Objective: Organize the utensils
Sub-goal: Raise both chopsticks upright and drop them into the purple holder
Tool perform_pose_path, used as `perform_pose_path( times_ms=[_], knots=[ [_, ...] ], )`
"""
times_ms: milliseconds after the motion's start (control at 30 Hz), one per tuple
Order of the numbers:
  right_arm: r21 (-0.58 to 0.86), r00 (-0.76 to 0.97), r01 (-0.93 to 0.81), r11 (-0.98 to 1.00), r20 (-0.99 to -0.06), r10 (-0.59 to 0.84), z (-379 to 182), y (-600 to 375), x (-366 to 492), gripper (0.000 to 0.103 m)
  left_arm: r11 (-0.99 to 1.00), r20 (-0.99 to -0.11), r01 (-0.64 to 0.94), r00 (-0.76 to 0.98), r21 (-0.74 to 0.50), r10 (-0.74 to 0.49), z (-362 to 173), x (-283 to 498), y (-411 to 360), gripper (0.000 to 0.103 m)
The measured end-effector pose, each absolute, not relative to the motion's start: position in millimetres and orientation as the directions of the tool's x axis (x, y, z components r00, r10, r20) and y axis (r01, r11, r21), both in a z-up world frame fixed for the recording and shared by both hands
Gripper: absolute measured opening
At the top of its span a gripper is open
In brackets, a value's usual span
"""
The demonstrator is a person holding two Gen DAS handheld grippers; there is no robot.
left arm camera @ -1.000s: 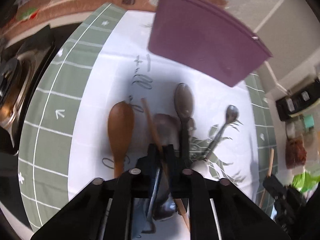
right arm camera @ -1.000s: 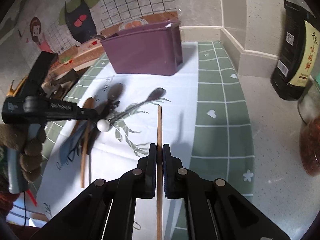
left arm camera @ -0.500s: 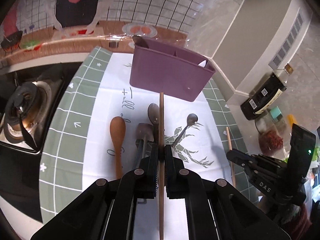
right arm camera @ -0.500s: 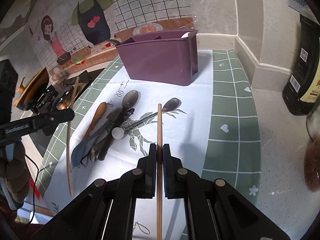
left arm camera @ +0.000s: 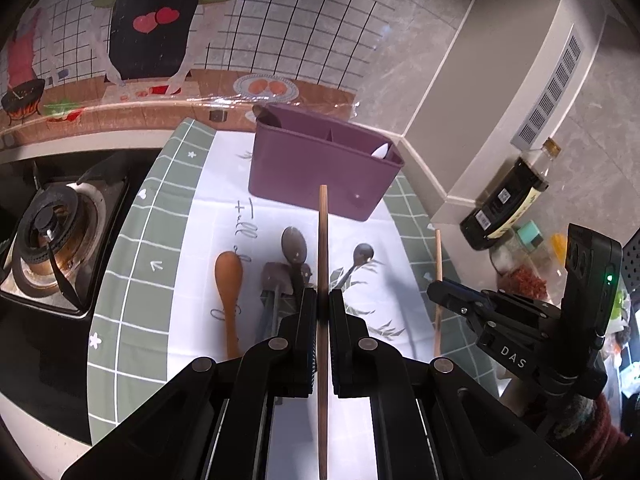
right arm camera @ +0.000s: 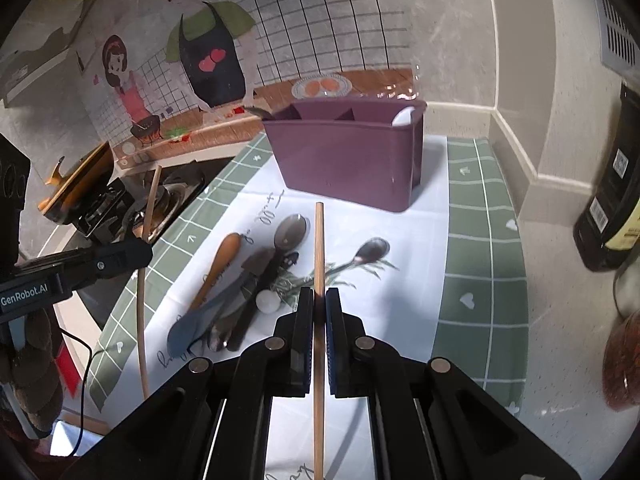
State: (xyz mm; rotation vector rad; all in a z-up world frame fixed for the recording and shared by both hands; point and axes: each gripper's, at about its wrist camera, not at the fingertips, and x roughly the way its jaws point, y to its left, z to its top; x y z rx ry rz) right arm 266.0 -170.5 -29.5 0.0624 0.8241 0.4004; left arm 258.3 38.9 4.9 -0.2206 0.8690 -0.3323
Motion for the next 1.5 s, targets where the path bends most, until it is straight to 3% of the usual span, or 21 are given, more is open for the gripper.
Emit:
perform_pose_path(
  times_ms=[300,633,867,1000,1500],
  knots=[
    [0.167,0.7,-0.345,0.924,-0.609,0.372,26.0,-165.4,270.9,0.005,0.901,-0.616,0.256,0.662,-0.35,-0.427,59.8,280.6,37.1,0.006],
    [0.013,0.867,-0.363,0.932,-0.362,0.343,191.6,-168.3,311.5,0.005,0.906,-0.283,0.341,0.869,-0.25,-0.406,216.6,330.2,33.1,0.006],
    [-0.027,0.891,-0.318,0.948,-0.349,0.289,199.9,-168.9,354.1,0.005,0.941,-0.198,0.272,0.93,-0.204,-0.311,213.0,378.8,30.7,0.006],
    [0.009,0.869,-0.315,0.949,-0.399,0.292,170.5,-172.6,385.0,0.005,0.949,-0.201,0.253,0.936,-0.187,-0.289,187.7,412.3,23.7,0.006],
    [0.125,0.729,-0.314,0.941,-0.604,0.323,50.7,-172.7,452.4,0.005,0.948,-0.429,0.232,0.85,-0.218,-0.307,67.1,502.8,5.3,0.006]
  ],
)
